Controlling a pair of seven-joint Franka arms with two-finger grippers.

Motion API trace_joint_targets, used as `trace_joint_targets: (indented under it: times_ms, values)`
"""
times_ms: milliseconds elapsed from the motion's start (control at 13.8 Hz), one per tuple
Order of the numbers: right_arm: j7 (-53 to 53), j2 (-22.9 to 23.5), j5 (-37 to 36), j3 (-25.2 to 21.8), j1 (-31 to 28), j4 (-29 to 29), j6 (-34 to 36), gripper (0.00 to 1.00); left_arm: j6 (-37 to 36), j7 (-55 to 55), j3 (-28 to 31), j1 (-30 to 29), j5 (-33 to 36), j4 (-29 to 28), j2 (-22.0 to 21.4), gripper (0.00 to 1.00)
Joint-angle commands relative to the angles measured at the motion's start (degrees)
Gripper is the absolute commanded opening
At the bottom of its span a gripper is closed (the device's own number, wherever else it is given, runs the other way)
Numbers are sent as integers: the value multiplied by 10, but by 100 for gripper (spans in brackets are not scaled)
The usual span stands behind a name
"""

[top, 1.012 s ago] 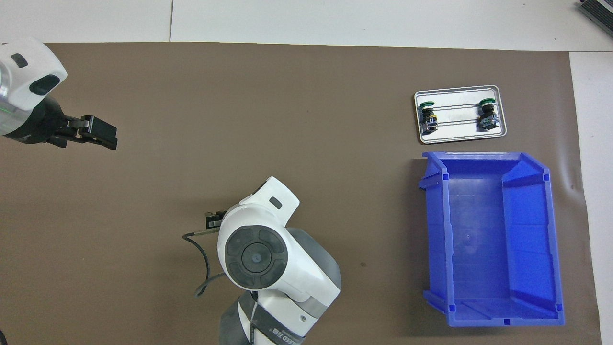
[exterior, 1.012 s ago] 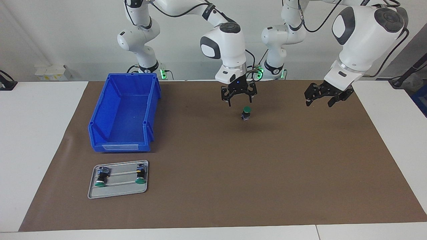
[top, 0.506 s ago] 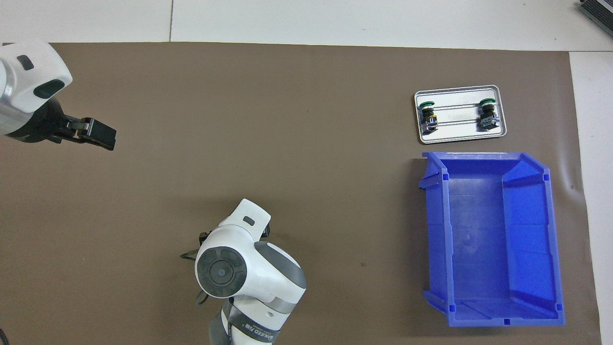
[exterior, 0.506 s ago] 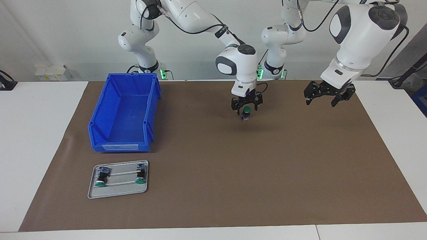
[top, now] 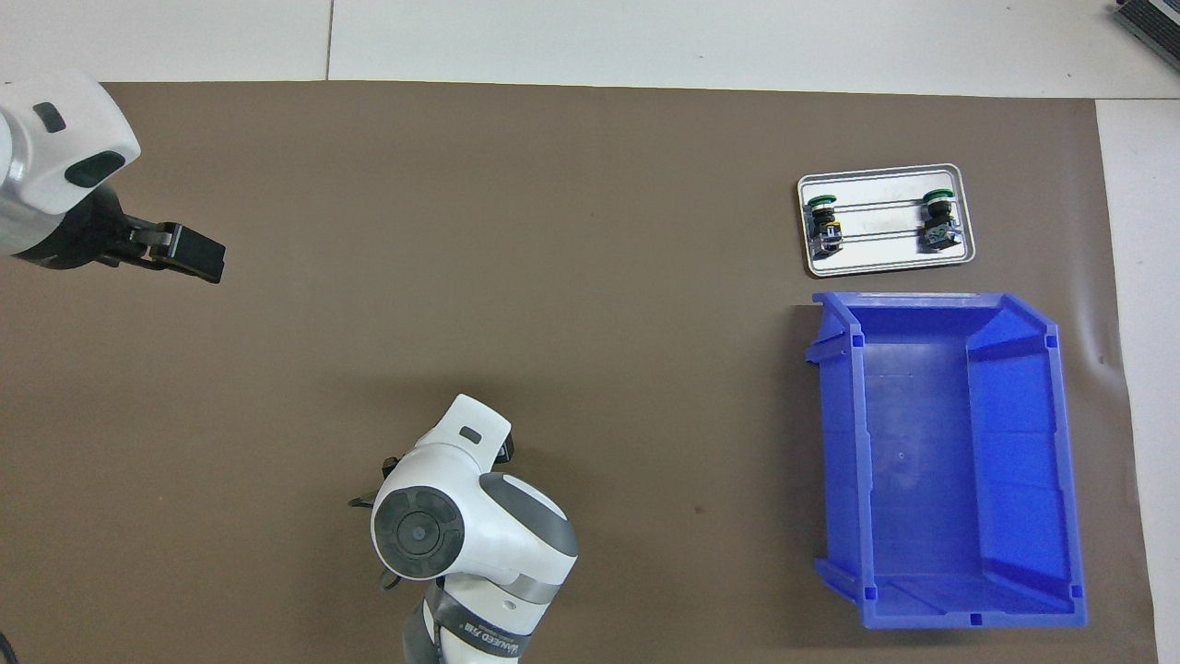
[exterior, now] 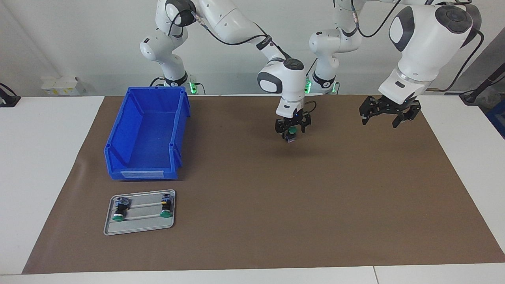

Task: Place and press button with both arms
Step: 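Carry the part with the right gripper into the blue bin and release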

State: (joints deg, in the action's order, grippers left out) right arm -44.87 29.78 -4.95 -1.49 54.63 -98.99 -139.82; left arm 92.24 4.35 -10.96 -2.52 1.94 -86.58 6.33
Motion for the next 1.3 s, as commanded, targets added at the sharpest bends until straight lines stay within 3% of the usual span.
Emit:
trace_joint_targets:
  times_ms: [0, 72, 145, 217, 650, 795, 1228]
  values:
    - [-1, -1, -19, -2, 0, -8, -8, 87, 6, 6, 1, 4, 10, -2, -4, 100]
    - [0, -1, -25, -2, 1, -11, -6, 60, 7, 3, 1, 3, 10, -4, -5, 100]
    - [-1, -1, -29, -2, 1, -10, -5, 23, 3, 2, 1, 3, 10, -6, -10, 100]
    - [-1, -2, -29, -2, 1, -7, -4, 0, 5, 2, 2, -2, 10, -16, -15, 100]
    - [-3, -7, -27, -9, -32, 31, 30, 0, 4, 2, 9, -25, 10, -31, -25, 100]
    - [-14, -55, -27, -10, -70, 16, 38, 0, 4, 2, 9, -27, 10, -31, -26, 100]
    - [36, -178, -65, -13, -244, 0, 188, 0, 4, 2, 9, -27, 10, -31, -26, 100]
